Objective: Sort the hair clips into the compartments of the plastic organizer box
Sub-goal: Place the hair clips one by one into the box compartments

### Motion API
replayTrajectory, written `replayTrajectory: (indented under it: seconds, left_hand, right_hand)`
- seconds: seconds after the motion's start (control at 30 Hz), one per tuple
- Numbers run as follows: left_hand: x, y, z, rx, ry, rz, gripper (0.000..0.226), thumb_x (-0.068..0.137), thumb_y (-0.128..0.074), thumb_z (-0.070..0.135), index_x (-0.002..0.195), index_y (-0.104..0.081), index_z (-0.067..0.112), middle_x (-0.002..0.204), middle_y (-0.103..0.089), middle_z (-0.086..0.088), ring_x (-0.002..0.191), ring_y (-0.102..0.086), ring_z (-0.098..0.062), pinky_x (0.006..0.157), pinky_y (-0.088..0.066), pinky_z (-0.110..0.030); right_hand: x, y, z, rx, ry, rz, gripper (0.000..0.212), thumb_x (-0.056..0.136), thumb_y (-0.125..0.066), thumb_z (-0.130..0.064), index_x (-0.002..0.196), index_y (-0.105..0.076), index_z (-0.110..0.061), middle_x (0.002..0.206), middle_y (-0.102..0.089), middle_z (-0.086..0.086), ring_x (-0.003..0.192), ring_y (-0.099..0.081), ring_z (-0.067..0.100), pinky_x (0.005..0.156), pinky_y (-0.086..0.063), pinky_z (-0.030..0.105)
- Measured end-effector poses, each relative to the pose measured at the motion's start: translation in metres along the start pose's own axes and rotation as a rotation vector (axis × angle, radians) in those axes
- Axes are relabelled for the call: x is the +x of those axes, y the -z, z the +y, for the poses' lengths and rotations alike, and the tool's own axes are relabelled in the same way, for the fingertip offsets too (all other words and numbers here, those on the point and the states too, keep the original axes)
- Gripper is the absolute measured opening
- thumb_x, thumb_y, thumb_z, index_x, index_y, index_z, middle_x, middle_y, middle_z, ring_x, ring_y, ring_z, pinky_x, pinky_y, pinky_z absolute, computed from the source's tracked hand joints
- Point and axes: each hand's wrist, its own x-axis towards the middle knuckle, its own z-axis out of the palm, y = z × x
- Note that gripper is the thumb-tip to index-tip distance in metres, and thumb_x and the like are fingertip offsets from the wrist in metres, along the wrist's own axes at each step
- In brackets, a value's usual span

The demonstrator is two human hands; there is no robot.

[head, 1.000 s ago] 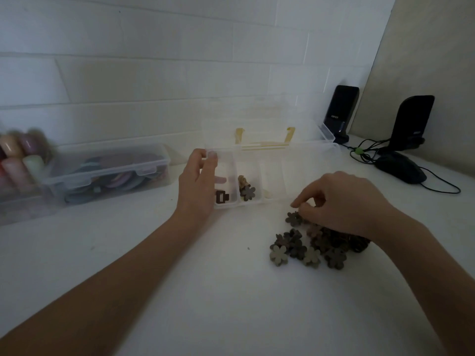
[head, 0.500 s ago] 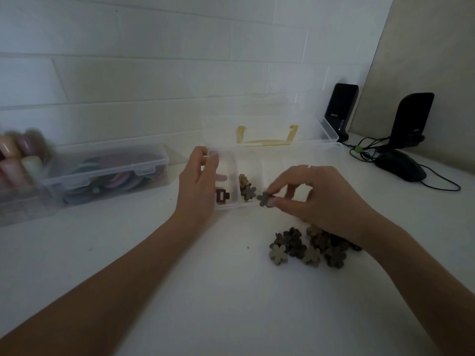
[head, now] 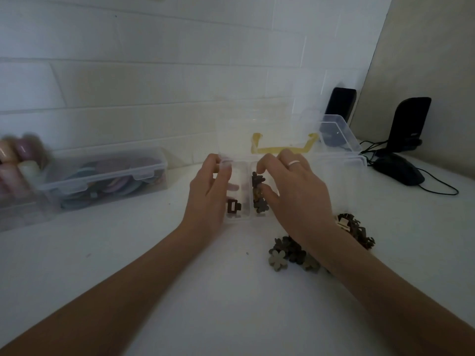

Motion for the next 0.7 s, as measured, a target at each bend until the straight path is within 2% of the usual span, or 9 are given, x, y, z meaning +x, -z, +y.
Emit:
replayTrajectory:
  seconds: [0.1, 0.2, 0.27, 0.4, 0.5, 0.57, 0.63, 0.7]
  left_hand:
    - [0.002, 0.000, -0.002, -0.002, 0.024, 0.012, 0.015, 0.087, -0.041, 0.041, 0.079, -0.053, 0.036, 0.095, -0.060, 0.004, 0.078, -0.068, -0.023, 0.065, -0.055, -0.045]
    - [0.003, 0.001, -0.004, -0.009, 0.040, 0.016, 0.014, 0.086, -0.041, 0.041, 0.081, -0.051, 0.033, 0.093, -0.058, 0.004, 0.076, -0.067, -0.021, 0.061, -0.052, -0.037]
    - [0.004, 0.002, -0.004, -0.017, 0.052, 0.011, 0.014, 0.086, -0.041, 0.041, 0.081, -0.051, 0.033, 0.092, -0.058, 0.004, 0.076, -0.067, -0.021, 0.061, -0.052, -0.037]
    - [0.004, 0.003, -0.004, -0.018, 0.058, 0.007, 0.015, 0.086, -0.041, 0.043, 0.078, -0.051, 0.035, 0.095, -0.059, 0.001, 0.079, -0.069, -0.024, 0.060, -0.053, -0.037]
    - [0.004, 0.002, -0.004, -0.017, 0.056, 0.020, 0.016, 0.087, -0.041, 0.043, 0.076, -0.052, 0.037, 0.094, -0.059, 0.002, 0.078, -0.069, -0.025, 0.060, -0.052, -0.037]
    - [0.004, 0.002, -0.004, -0.012, 0.052, 0.021, 0.016, 0.086, -0.041, 0.043, 0.074, -0.051, 0.039, 0.093, -0.059, 0.002, 0.077, -0.069, -0.025, 0.060, -0.051, -0.037]
    - [0.004, 0.002, -0.004, -0.009, 0.055, 0.019, 0.018, 0.086, -0.041, 0.043, 0.071, -0.051, 0.040, 0.092, -0.058, 0.002, 0.077, -0.069, -0.025, 0.060, -0.051, -0.039]
    - [0.005, 0.003, -0.004, -0.016, 0.072, 0.031, 0.019, 0.086, -0.042, 0.042, 0.069, -0.050, 0.041, 0.092, -0.058, 0.002, 0.077, -0.068, -0.026, 0.061, -0.050, -0.039]
  right_hand:
    - [-0.006, 0.005, 0.004, 0.091, 0.036, -0.007, 0.010, 0.078, -0.061, -0.005, 0.078, -0.061, -0.016, 0.080, -0.049, -0.001, 0.079, -0.048, 0.017, 0.041, -0.042, 0.028]
    - [-0.008, 0.009, 0.007, 0.050, 0.100, -0.087, 0.016, 0.077, -0.057, -0.015, 0.066, -0.068, -0.018, 0.074, -0.045, -0.004, 0.073, -0.047, 0.016, 0.040, -0.028, 0.015]
    - [-0.008, 0.008, 0.009, -0.015, 0.090, -0.113, 0.019, 0.075, -0.054, -0.020, 0.070, -0.072, -0.019, 0.074, -0.044, -0.003, 0.072, -0.048, 0.017, 0.040, -0.024, 0.016]
    - [-0.007, 0.005, 0.013, -0.053, 0.036, -0.087, 0.025, 0.076, -0.059, -0.019, 0.097, -0.073, -0.021, 0.077, -0.039, -0.004, 0.076, -0.051, 0.021, 0.052, -0.030, 0.023]
    - [-0.009, 0.005, 0.011, -0.107, 0.054, -0.129, 0.029, 0.078, -0.050, -0.022, 0.097, -0.073, -0.019, 0.077, -0.048, 0.002, 0.075, -0.051, 0.023, 0.053, -0.033, 0.025]
    - [-0.010, 0.005, 0.009, -0.141, 0.067, -0.188, 0.032, 0.080, -0.044, -0.026, 0.094, -0.072, -0.018, 0.080, -0.048, 0.002, 0.078, -0.050, 0.021, 0.056, -0.036, 0.027]
    - [-0.010, 0.007, 0.010, -0.131, 0.083, -0.222, 0.027, 0.084, -0.047, -0.025, 0.095, -0.071, -0.020, 0.080, -0.042, -0.001, 0.079, -0.048, 0.019, 0.057, -0.035, 0.026]
    - [-0.009, 0.013, 0.011, -0.025, 0.066, -0.184, 0.022, 0.085, -0.054, -0.021, 0.099, -0.071, -0.023, 0.079, -0.042, -0.005, 0.078, -0.047, 0.015, 0.053, -0.032, 0.022]
